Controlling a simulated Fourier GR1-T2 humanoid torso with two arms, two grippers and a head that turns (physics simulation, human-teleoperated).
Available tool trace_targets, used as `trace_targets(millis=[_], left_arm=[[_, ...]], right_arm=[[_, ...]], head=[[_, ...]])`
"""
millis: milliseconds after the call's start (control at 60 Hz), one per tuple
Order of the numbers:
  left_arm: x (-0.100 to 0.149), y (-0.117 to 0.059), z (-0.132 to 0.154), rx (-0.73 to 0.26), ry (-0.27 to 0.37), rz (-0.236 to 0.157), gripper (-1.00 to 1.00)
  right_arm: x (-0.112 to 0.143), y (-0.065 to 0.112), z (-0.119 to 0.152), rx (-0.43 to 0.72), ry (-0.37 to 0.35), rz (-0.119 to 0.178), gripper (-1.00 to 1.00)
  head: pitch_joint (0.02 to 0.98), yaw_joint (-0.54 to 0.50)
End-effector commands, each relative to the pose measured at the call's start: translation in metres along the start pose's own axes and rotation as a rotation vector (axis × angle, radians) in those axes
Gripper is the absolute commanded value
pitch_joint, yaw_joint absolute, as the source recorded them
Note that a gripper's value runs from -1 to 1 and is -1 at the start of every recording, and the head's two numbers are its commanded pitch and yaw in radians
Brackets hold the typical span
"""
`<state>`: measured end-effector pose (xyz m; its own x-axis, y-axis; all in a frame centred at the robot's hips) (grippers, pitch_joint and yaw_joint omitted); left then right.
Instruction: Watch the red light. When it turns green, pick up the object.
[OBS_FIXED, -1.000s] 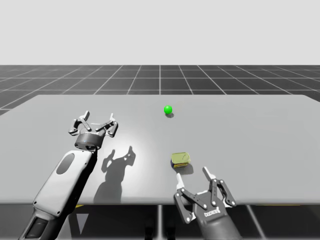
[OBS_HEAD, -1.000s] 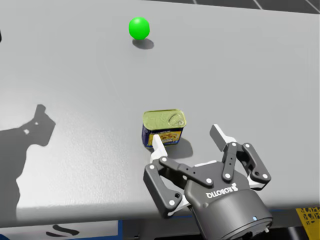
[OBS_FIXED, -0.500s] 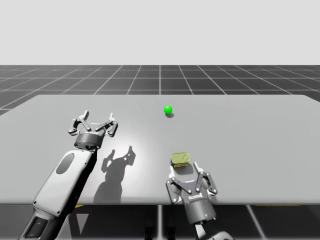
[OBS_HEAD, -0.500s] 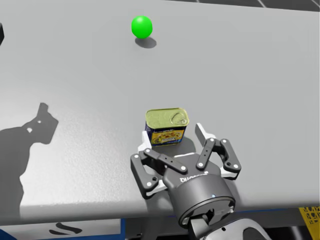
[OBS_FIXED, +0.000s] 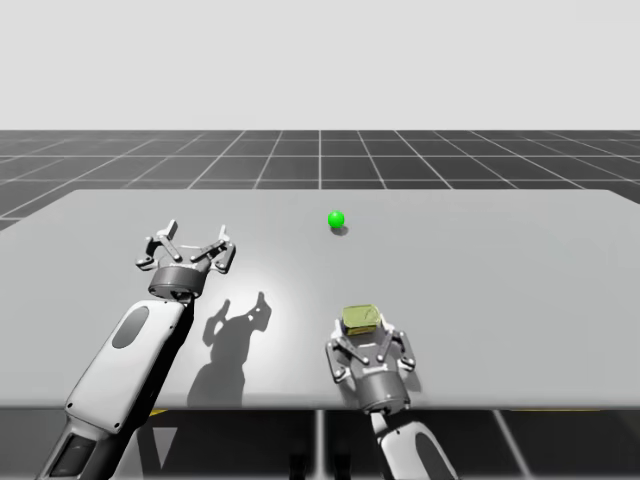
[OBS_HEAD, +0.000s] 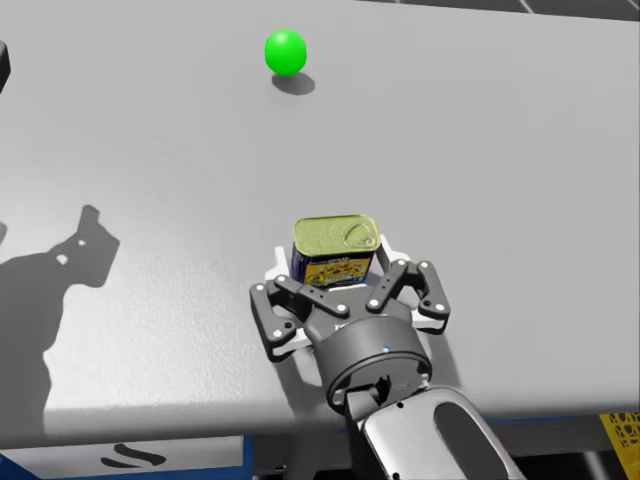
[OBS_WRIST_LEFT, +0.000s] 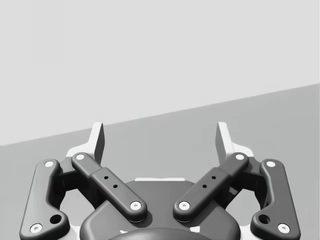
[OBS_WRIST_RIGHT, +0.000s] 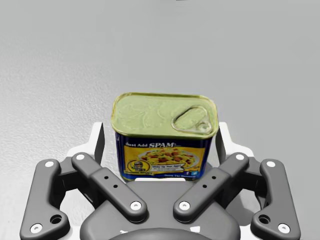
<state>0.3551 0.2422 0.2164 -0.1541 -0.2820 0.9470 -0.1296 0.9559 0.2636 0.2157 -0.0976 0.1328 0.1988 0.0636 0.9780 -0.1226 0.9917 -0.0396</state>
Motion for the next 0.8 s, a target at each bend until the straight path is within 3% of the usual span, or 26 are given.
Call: trace_targets(millis=[17,167,200,233,250,267,517,800], left_arm=[[0.0001,-0.0003,-0.0001,-0.001,-0.001,-0.001,-1.00],[0.0000,-0.0001,-0.0003,-0.001,-0.001,-0.001,-1.00],[-0.0005,-0.0005,-0.0006,-0.002,-0.002,-0.001,-1.00],[-0.0003,-0.0013,-0.0006,-0.003,-0.002,-0.002,-1.00],[-0.0005,-0.0015,-0.0007,-0.004,-0.001,-0.003,-1.00],[-0.0005,-0.0016,-0.0007,-0.004,-0.001,-0.003,-1.00],[-0.0003,-0.0029,0.0002,-0.006,0.000,-0.004,-1.00],[-0.0010,-0.0037,0.0005,-0.009,0.002,-0.006,-1.00]], right_arm=[[-0.0038,0.0020,-0.0110,-0.010,0.031,-0.001,-1.00],[-0.0061,0.0017,-0.0160,-0.018,0.035,0.015,-1.00],[-0.0066,0.0004,-0.0167,-0.017,0.058,0.013,-0.84],[-0.0070,0.0004,-0.0163,-0.029,0.054,0.017,-0.32],[-0.0077,-0.0002,-0.0166,-0.046,0.051,0.017,0.79],[-0.0077,-0.0004,-0.0167,-0.049,0.052,0.017,1.00],[-0.0094,-0.0011,-0.0158,-0.061,0.051,0.030,1.00],[-0.0072,-0.0027,-0.0151,-0.060,0.040,0.021,1.00]], head=[[0.892,-0.14],[0.890,-0.14],[0.889,-0.14],[0.889,-0.14],[0.888,-0.14],[0.888,-0.14],[0.824,-0.15],[0.575,-0.17]])
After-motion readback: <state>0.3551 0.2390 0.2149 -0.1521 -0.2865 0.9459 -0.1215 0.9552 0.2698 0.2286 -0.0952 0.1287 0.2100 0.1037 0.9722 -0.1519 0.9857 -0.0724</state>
